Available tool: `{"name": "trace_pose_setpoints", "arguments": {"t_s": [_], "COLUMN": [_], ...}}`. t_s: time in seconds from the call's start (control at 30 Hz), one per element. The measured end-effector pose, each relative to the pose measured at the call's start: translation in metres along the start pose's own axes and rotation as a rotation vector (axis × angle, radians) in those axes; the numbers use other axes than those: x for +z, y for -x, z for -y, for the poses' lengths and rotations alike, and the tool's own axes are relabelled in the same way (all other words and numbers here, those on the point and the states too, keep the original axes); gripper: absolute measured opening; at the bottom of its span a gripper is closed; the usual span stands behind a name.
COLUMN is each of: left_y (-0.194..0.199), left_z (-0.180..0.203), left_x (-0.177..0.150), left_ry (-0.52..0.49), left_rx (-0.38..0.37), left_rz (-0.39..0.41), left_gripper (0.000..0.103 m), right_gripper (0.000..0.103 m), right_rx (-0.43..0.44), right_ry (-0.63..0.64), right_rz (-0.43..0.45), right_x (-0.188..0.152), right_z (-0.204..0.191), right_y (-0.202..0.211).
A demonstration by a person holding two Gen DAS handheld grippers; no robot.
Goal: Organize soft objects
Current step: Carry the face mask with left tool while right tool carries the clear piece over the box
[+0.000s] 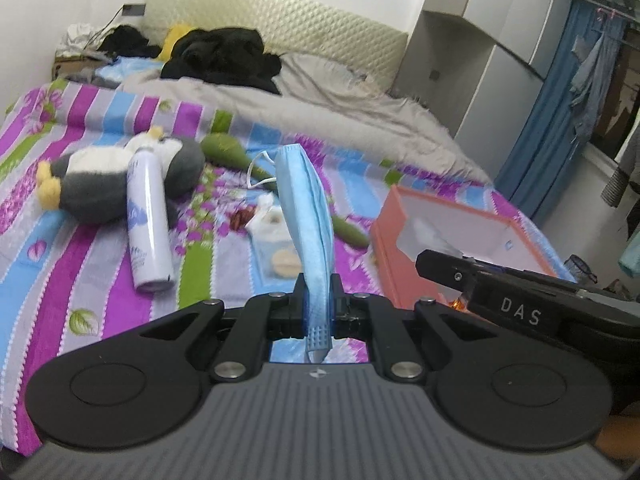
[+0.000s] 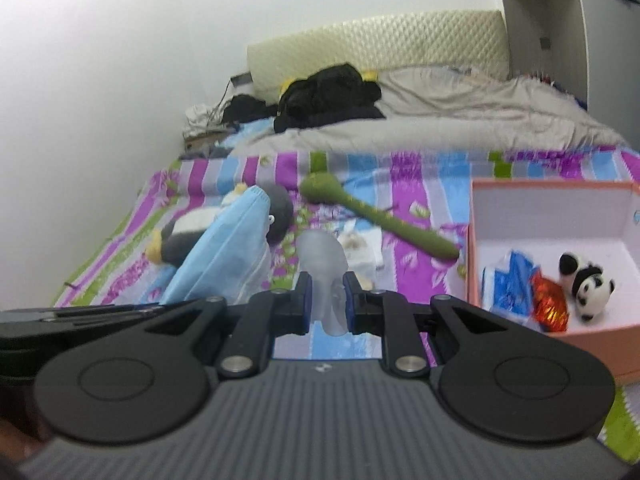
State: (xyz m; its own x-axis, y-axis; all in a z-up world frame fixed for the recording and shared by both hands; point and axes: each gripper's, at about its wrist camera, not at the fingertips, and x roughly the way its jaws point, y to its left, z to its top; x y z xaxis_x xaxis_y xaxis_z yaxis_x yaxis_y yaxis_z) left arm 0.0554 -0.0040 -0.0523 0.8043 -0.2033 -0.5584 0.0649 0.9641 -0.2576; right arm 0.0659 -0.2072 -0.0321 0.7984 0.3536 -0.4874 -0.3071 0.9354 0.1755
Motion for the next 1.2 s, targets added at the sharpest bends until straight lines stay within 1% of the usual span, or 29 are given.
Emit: {"name": "trace_pose_setpoints", "arguments": {"t_s": [0.2, 0.4, 0.53, 0.73, 0.93, 1.1, 1.2], "left_y": [0.008, -0.002, -0.017, -0.046, -0.082, -0.122, -0.151], "left_z": [0.023, 0.055, 0.082, 0.125, 0.161, 0.191, 0.206], "left_x": [0.015, 0.025, 0.032, 0.043, 0.056, 0.072, 0.083], "left_ry": [-0.013, -0.031, -0.047, -0.079, -0.106, -0.143, -0.178], "left_rx": [-0.040, -0.102, -0.156, -0.226, -0.271, -0.283, -0.276], "left_rz": [0.020, 0.023, 0.011, -0.011, -0.040, -0.076, -0.103], "left_gripper": [0.011, 0.011, 0.011, 0.011, 0.011, 0.011, 0.011], "right_gripper": [0.020, 0.020, 0.020, 0.020, 0.020, 0.020, 0.020], "right_rx": [-0.030, -0.088, -0.139, -0.213, -0.280, -0.330, -0.349], "right_ry": [-0.016, -0.020, -0.028, -0.053, -0.063, -0.069, -0.081], "right_rz": [0.049, 0.076, 0.093, 0.103, 0.102, 0.083, 0.044], "right_x": [0.014, 0.023, 0.029, 0.031, 0.040, 0.057, 0.068], "right_z": [0.016, 0.041, 0.062, 0.099, 0.134, 0.168, 0.191], "right_y": [0.019, 0.035, 0.045, 0.057, 0.057, 0.047, 0.035]}}
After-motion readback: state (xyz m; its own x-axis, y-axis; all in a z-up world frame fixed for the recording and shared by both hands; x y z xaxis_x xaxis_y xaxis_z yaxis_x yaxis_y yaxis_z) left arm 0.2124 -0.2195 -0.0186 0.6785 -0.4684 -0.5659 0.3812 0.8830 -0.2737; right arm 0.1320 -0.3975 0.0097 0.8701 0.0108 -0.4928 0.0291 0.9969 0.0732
